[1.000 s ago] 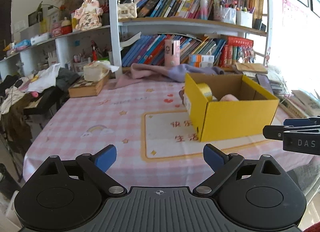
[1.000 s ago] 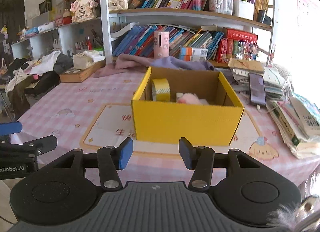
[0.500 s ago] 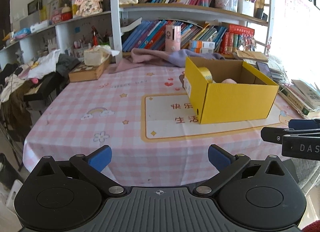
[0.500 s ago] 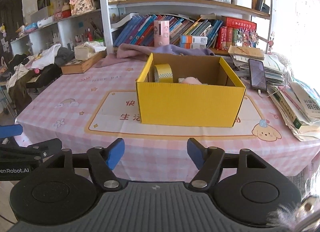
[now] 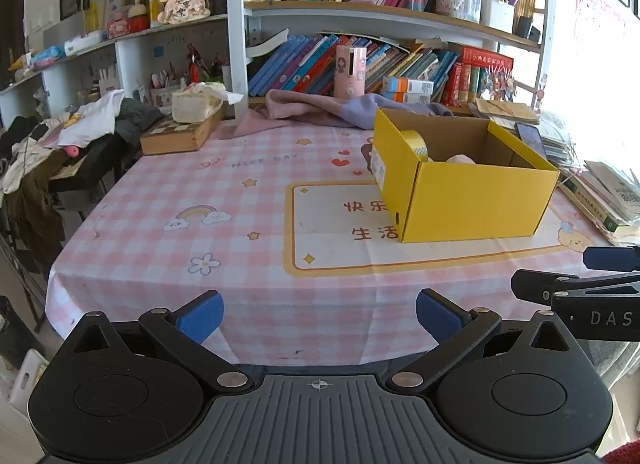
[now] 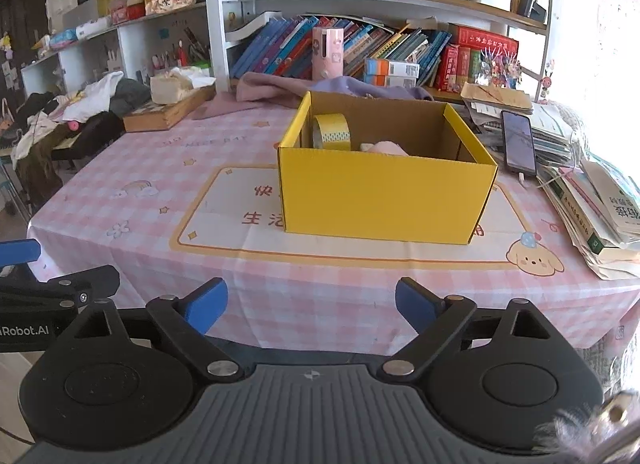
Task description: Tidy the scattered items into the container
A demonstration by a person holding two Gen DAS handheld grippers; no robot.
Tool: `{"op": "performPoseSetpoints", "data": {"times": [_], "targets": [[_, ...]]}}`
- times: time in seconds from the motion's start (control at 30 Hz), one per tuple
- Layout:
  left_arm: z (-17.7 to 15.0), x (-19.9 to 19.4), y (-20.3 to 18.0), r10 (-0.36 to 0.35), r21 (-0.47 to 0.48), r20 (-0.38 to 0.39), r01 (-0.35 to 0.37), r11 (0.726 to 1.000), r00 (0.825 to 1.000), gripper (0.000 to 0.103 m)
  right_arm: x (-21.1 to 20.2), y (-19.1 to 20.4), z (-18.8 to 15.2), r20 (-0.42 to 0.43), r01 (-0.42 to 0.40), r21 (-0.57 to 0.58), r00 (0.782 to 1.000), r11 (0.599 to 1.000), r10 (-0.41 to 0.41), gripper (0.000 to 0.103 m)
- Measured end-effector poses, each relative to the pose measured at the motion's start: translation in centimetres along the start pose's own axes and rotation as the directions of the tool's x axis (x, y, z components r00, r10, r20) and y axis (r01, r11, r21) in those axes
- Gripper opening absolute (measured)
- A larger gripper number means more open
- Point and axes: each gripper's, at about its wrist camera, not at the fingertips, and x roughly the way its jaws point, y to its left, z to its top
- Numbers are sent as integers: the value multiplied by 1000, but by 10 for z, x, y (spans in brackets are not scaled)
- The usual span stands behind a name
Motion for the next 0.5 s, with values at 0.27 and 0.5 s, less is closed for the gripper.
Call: {"op": "performPoseSetpoints", "data": {"times": [0.27, 0.5], "targets": [[0, 1, 1, 6, -3, -21, -7, 1000, 1000, 103, 0, 2, 0, -8, -16, -6, 1000, 1000, 16, 103], [0, 0, 0, 9, -3, -24, -9, 1000, 1000, 103, 1, 2, -1, -14, -14, -13, 1000, 1000, 14, 103]]}}
